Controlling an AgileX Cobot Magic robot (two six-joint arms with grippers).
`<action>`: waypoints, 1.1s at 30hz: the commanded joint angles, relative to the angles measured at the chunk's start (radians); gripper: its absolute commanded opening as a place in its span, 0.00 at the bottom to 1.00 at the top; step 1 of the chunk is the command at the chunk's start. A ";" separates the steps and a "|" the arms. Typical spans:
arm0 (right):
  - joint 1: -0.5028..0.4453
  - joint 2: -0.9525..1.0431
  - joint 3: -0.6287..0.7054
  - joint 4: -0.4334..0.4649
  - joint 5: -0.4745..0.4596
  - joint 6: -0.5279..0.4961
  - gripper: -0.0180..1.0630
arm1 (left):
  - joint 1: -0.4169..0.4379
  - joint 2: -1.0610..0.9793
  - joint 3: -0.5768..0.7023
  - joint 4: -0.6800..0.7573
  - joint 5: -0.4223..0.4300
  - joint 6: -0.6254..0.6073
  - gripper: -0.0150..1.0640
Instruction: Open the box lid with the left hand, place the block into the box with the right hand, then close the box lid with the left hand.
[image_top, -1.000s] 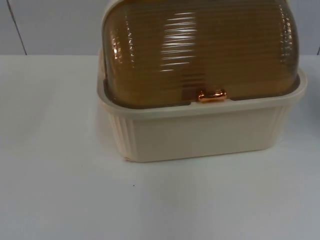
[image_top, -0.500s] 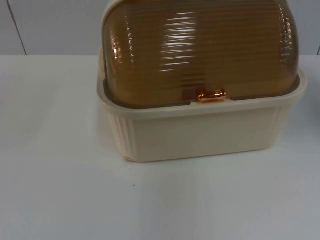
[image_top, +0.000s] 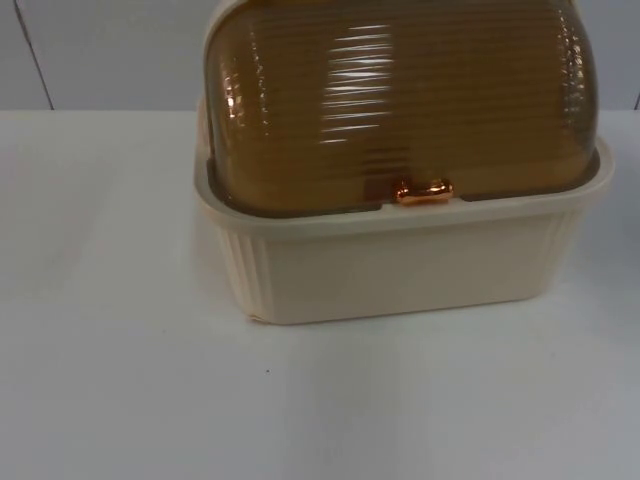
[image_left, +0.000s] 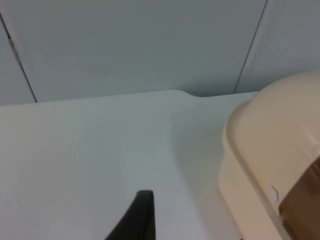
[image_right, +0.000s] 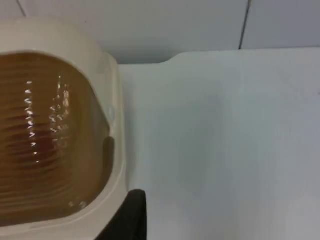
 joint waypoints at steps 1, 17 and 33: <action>0.001 -0.048 0.006 -0.069 0.041 0.064 0.98 | -0.004 -0.017 -0.005 0.018 0.035 -0.004 0.99; 0.001 -0.457 0.031 -0.112 0.269 0.087 0.98 | -0.004 -0.359 0.038 0.217 0.157 -0.061 0.99; 0.001 -0.764 0.031 -0.110 0.360 0.044 0.98 | -0.004 -0.856 0.038 0.404 0.392 -0.197 0.99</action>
